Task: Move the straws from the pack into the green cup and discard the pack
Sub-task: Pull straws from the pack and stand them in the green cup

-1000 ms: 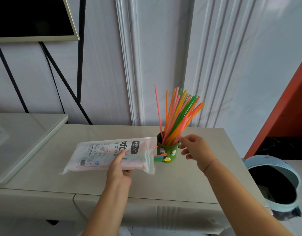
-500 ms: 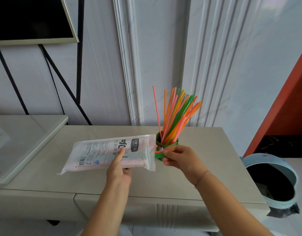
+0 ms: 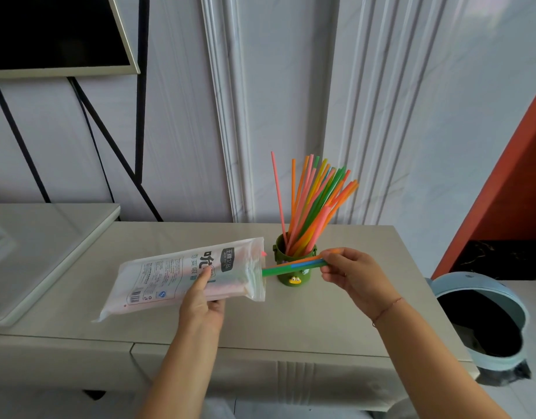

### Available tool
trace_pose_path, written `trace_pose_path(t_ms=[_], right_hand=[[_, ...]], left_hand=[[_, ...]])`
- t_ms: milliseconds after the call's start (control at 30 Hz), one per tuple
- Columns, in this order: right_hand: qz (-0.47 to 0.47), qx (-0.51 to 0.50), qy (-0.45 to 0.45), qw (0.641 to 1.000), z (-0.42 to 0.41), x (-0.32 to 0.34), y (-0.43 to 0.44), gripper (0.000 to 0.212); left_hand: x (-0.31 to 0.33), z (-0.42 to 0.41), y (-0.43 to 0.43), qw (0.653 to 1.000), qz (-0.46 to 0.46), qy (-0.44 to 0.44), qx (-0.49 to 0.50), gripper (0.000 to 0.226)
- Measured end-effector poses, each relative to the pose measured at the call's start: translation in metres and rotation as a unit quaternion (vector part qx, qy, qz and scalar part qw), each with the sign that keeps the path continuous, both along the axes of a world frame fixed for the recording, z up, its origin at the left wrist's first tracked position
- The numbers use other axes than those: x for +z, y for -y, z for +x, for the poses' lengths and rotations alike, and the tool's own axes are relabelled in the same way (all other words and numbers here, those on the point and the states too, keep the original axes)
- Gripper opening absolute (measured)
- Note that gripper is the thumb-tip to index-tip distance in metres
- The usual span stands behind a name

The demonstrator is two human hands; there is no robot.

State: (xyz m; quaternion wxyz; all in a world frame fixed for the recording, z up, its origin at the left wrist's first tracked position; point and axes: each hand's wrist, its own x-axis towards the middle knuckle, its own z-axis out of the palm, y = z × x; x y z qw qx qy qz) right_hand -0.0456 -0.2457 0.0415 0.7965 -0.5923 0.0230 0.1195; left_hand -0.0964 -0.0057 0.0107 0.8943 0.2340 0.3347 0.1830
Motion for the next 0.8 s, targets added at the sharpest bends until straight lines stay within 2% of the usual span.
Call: trace_pose_path(t_ms=[200, 367, 467, 800], right_hand=[[0.109, 0.029, -0.041, 0.993, -0.011, -0.013, -0.031, 0.010], [0.103, -0.007, -0.017, 0.994, -0.007, -0.015, -0.024, 0.011], [0.106, -0.029, -0.018, 0.994, 0.001, -0.012, -0.009, 0.013], [0.115, 0.027, -0.025, 0.993, -0.011, -0.016, -0.036, 0.009]], left_hand=[[0.001, 0.001, 0.015, 0.999, -0.026, -0.010, -0.015, 0.032], [0.002, 0.002, 0.006, 1.000, -0.014, -0.011, -0.004, 0.035], [0.001, 0.001, -0.005, 1.000, -0.008, -0.011, -0.001, 0.029], [0.000, 0.001, 0.017, 1.000, -0.010, -0.005, -0.014, 0.031]])
